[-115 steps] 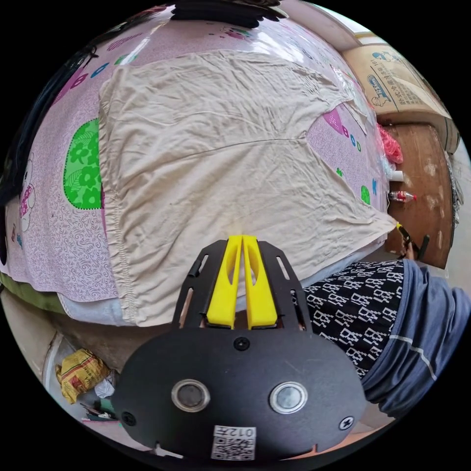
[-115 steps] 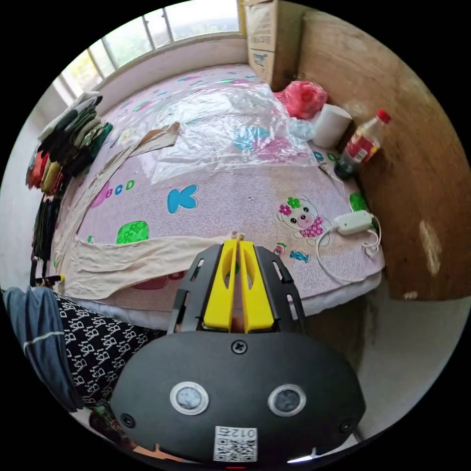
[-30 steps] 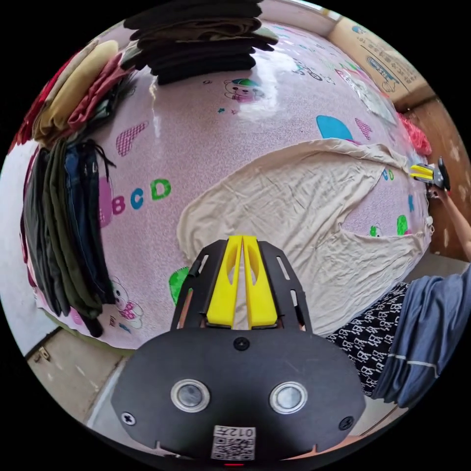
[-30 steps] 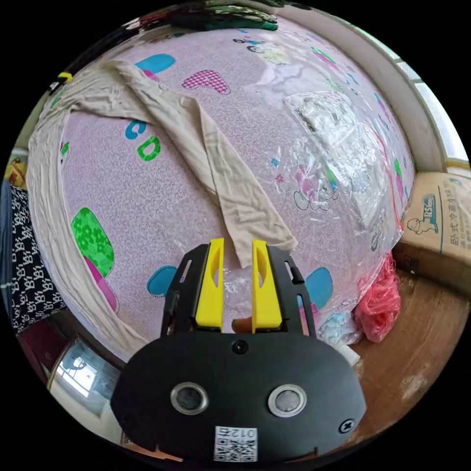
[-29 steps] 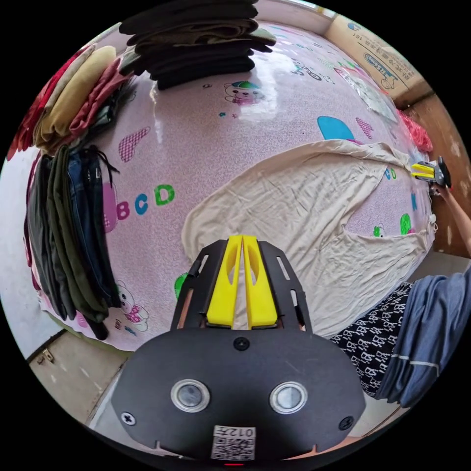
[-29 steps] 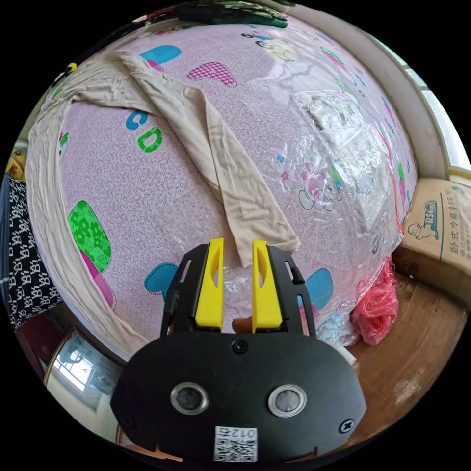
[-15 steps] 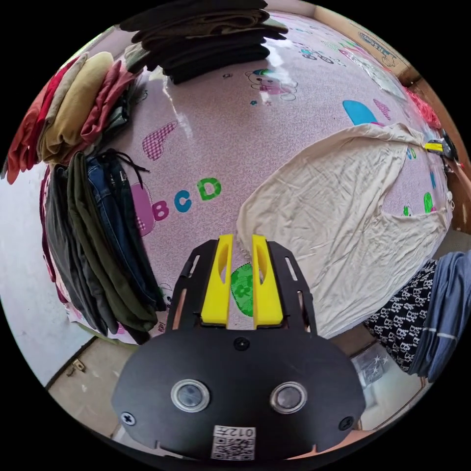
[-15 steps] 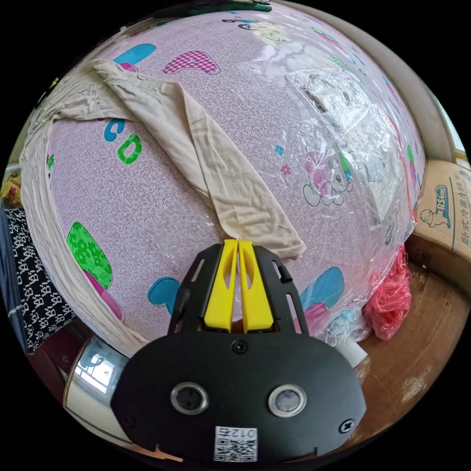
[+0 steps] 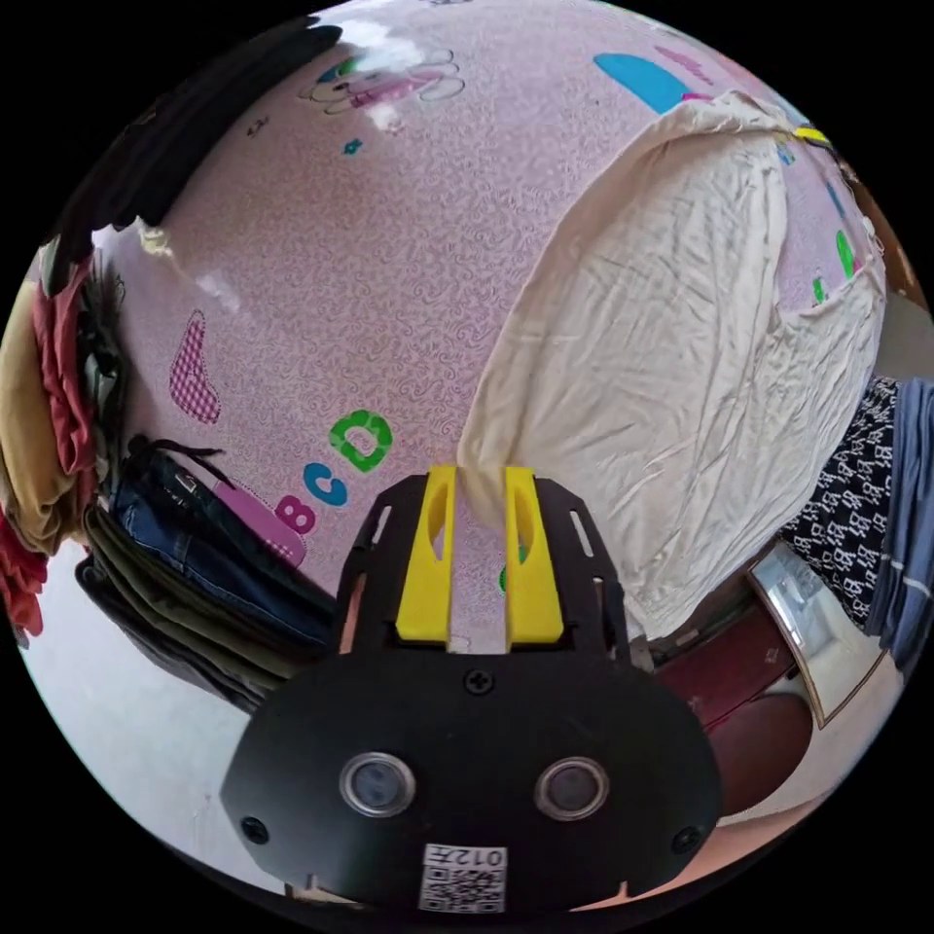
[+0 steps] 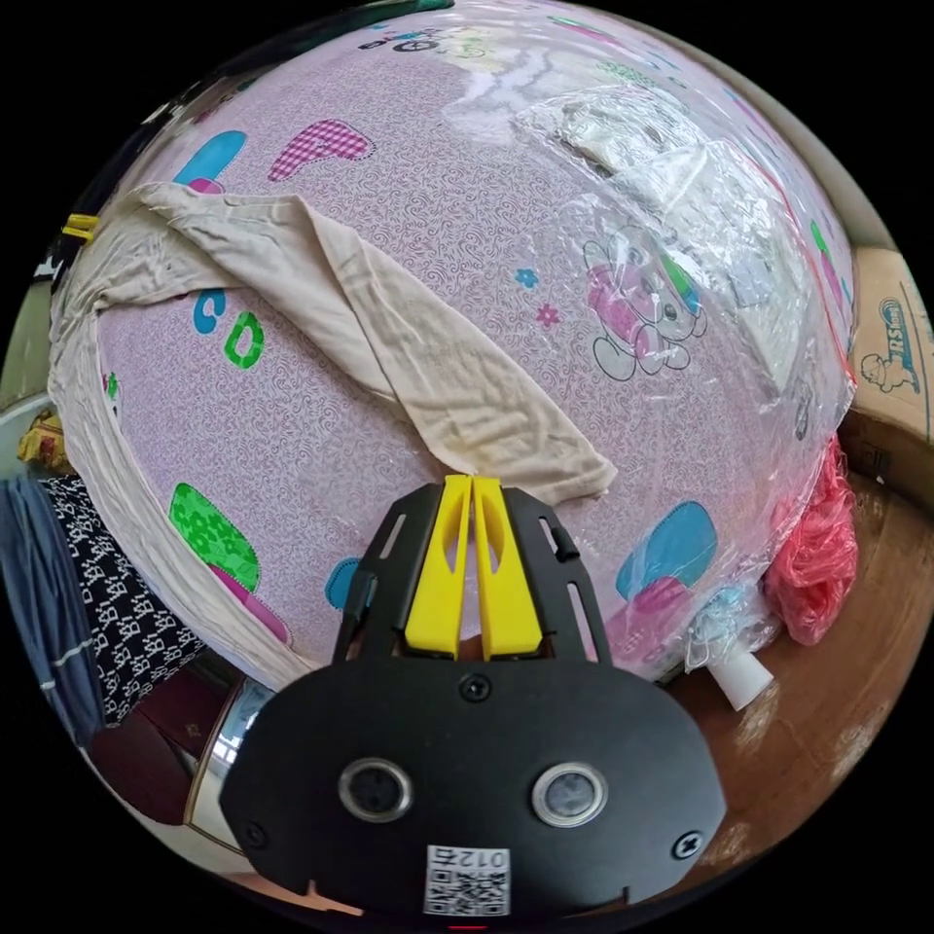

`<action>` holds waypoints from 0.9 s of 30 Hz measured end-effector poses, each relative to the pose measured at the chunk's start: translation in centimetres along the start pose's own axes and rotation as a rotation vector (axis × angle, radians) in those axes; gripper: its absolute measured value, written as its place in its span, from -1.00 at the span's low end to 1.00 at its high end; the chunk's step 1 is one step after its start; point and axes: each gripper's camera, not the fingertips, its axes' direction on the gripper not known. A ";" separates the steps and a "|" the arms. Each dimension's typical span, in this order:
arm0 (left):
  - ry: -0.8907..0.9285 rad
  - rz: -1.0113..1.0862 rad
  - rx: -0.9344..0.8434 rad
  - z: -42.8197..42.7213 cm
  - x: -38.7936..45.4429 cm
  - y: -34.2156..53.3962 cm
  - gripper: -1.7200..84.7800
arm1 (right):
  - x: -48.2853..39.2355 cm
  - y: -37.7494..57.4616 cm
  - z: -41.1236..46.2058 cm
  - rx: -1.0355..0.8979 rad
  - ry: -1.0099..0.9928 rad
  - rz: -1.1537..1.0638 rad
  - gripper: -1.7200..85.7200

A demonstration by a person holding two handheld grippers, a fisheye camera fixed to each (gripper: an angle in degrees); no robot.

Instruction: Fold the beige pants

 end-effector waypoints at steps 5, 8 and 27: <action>-0.008 -0.033 -0.045 -0.5 -0.1 -1.4 -0.95 | 2.0 1.5 -6.0 0.064 0.019 -0.030 -0.96; 0.071 -0.074 0.014 -1.8 -0.8 -0.9 -0.96 | 4.7 2.9 -11.1 0.121 0.025 -0.010 -0.96; 0.119 -0.248 0.252 -2.1 2.0 2.7 -0.96 | 11.7 15.2 -28.9 0.254 0.158 0.143 -0.96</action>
